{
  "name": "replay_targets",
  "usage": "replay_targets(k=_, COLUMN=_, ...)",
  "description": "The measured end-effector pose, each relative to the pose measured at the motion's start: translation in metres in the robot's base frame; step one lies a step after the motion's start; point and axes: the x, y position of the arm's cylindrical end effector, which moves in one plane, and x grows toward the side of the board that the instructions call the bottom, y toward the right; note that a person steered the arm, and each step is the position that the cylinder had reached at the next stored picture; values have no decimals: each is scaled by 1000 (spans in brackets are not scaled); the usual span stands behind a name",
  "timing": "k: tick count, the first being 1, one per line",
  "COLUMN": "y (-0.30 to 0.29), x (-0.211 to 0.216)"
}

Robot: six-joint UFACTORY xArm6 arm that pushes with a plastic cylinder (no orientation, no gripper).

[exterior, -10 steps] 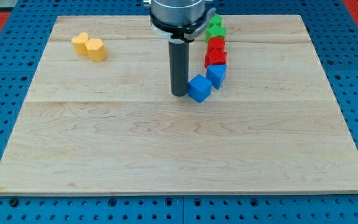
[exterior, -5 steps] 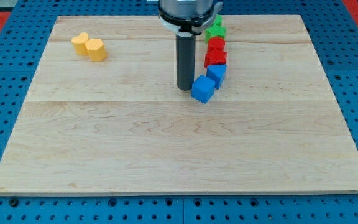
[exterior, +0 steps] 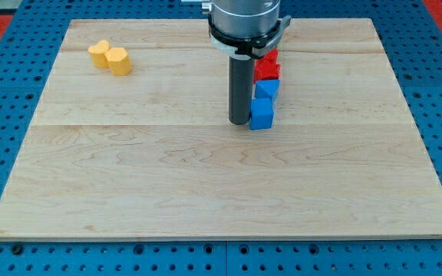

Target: Move the blue cube closer to the blue triangle

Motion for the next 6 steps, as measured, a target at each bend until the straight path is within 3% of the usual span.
replay_targets(k=6, y=12, x=0)
